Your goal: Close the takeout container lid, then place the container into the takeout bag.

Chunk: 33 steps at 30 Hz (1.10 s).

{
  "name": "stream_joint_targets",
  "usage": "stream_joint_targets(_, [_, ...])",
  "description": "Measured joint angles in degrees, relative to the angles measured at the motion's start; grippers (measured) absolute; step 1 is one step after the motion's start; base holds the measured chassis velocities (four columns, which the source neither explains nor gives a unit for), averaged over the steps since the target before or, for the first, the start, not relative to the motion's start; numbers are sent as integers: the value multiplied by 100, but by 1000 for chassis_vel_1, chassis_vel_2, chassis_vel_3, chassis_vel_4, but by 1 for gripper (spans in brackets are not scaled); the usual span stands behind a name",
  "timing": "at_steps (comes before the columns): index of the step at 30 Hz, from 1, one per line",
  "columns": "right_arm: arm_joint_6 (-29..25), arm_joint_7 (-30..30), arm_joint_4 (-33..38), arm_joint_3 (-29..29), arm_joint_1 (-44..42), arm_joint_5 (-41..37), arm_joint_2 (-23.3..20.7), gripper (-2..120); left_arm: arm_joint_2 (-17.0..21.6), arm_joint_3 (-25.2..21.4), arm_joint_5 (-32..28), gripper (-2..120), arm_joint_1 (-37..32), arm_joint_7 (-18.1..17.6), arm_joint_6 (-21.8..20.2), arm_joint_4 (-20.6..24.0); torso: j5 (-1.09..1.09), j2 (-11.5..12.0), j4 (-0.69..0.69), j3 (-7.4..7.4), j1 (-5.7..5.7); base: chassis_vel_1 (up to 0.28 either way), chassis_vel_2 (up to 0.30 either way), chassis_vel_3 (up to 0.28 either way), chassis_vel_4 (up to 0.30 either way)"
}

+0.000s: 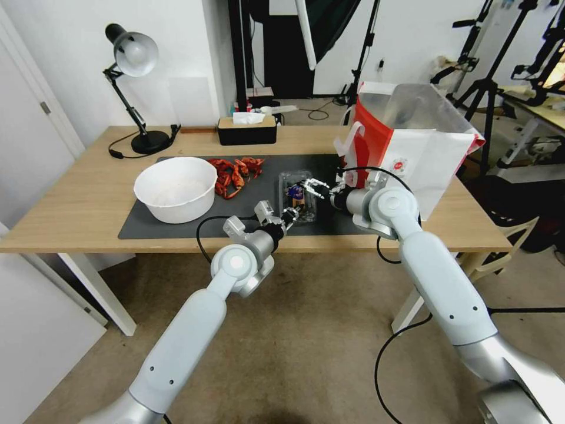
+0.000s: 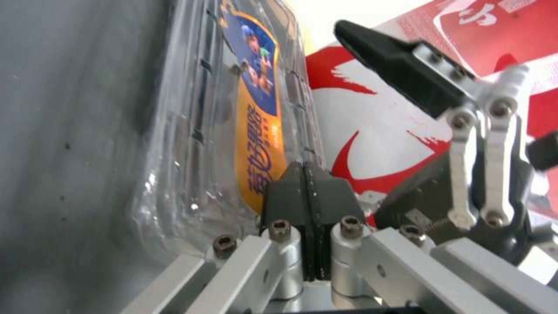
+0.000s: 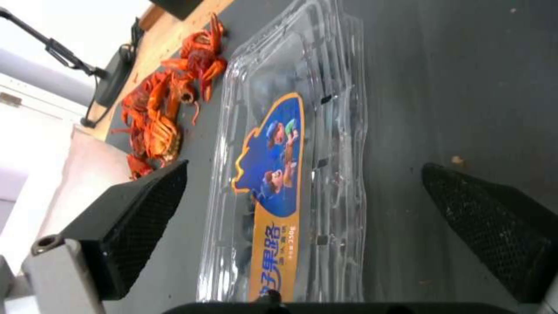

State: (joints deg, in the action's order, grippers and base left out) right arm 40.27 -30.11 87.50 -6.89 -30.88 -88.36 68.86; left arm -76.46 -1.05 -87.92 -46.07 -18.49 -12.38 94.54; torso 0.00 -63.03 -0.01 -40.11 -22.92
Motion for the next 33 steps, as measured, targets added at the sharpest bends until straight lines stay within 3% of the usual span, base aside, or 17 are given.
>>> stream_joint_targets(9, [106, -53, -284, 207, 281, -106, 52, 100, 31, -5, 25, 0, -28, 31, 7, -12, 0, 0, 1, 0, 0, 0, 0, 0, 0])
stream_joint_targets(12, [164, -192, -346, 284, 369, -215, 64, 95, 32, -14, 36, 0, -44, 38, 15, -12, -1, 0, 1, 0, 0, 0, 0, 0, 0])
stream_joint_targets(15, [181, -364, -382, 350, 423, -401, 60, 81, 35, -33, 40, 0, -69, 46, 27, -2, 0, 0, 1, 0, 0, 0, 0, 0, 0])
stream_joint_targets(19, [182, -424, -396, 364, 433, -463, 60, 72, 36, -47, 40, 0, -82, 48, 34, 6, 0, 0, 0, 0, 0, 0, 0, 0, 0])
stream_joint_targets(20, [183, -463, -397, 372, 435, -521, 59, 62, 39, -57, 41, 0, -90, 49, 42, 14, 0, 0, 1, 0, 0, 0, 0, 0, 0])
stream_joint_targets(33, [182, -569, -398, 353, 422, -643, 69, 19, 85, -89, 42, 0, -87, 62, 69, 64, 0, 0, 0, 0, 0, 0, 0, 0, 0])
